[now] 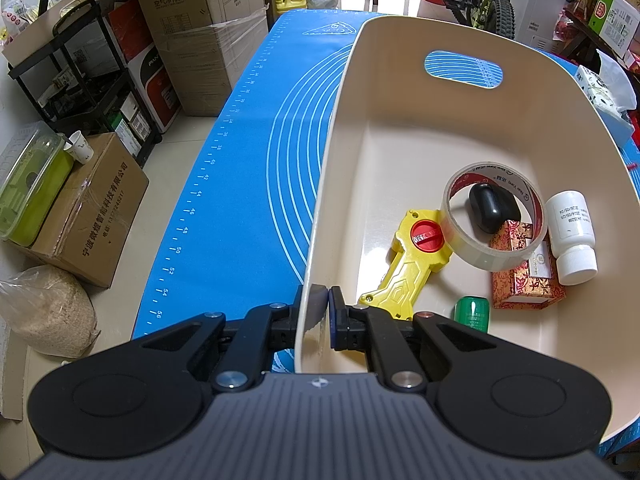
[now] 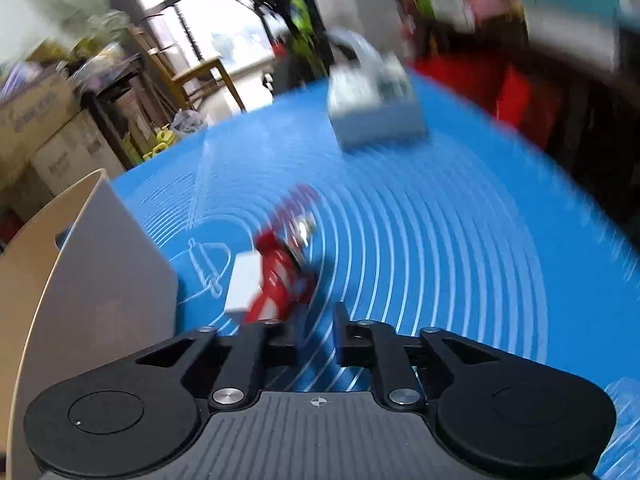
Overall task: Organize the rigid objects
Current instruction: 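Grasp the red action figure and lift it with the right tool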
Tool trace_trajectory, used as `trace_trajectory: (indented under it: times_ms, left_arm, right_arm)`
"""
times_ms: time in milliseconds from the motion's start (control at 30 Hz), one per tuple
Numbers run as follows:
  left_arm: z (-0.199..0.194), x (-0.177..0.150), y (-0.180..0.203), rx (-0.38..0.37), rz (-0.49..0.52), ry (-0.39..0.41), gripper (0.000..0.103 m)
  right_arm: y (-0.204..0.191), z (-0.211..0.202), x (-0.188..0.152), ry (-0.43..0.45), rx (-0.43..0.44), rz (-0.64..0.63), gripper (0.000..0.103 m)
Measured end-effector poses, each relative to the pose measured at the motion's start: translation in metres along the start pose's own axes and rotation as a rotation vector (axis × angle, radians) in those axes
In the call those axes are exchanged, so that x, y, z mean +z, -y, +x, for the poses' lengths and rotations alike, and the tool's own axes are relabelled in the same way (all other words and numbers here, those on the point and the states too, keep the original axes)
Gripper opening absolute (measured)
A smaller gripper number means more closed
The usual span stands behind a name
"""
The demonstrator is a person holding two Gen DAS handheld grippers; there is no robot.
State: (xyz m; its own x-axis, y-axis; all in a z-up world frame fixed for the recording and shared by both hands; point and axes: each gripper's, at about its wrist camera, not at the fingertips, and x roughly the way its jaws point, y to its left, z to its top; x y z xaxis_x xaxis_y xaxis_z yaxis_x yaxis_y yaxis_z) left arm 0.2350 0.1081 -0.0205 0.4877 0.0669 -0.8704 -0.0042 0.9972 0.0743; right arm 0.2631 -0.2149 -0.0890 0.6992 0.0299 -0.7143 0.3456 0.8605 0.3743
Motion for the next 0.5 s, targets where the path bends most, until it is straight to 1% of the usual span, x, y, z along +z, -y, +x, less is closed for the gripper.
trace_trajectory:
  times_ms: [33, 67, 133, 167, 200, 233, 300, 400, 500]
  left_arm:
    - [0.000, 0.000, 0.001, 0.000, -0.001, 0.000, 0.011]
    - [-0.001, 0.000, 0.001, 0.000, -0.001, 0.000, 0.011]
    - [-0.001, 0.000, 0.001, 0.001, 0.002, 0.001, 0.011]
    - [0.000, 0.000, 0.000, 0.001, 0.002, 0.000, 0.011]
    - [0.000, 0.000, 0.000, 0.000, 0.001, 0.000, 0.011]
    - [0.000, 0.000, 0.001, 0.000, 0.001, 0.000, 0.011]
    - [0.000, 0.000, 0.001, 0.001, 0.002, 0.001, 0.011]
    - [0.000, 0.000, 0.001, 0.002, 0.002, 0.000, 0.011]
    - [0.000, 0.000, 0.001, 0.003, 0.003, -0.001, 0.011]
  right_arm:
    - [0.005, -0.001, 0.000, 0.001, 0.007, 0.037, 0.032]
    - [0.006, -0.003, 0.001, 0.012, -0.001, 0.050, 0.035]
    - [0.006, -0.010, 0.004, 0.044, -0.007, 0.051, 0.048]
    - [0.006, -0.014, 0.005, 0.062, 0.000, 0.058, 0.060]
    - [0.005, -0.018, 0.005, 0.078, 0.019, 0.062, 0.069]
    - [0.002, -0.020, 0.006, 0.086, 0.029, 0.055, 0.071]
    - [-0.008, -0.022, 0.005, 0.089, 0.046, 0.010, 0.080]
    - [-0.026, -0.017, 0.001, 0.075, 0.033, -0.080, 0.089]
    - [-0.040, -0.003, -0.004, 0.048, -0.007, -0.154, 0.087]
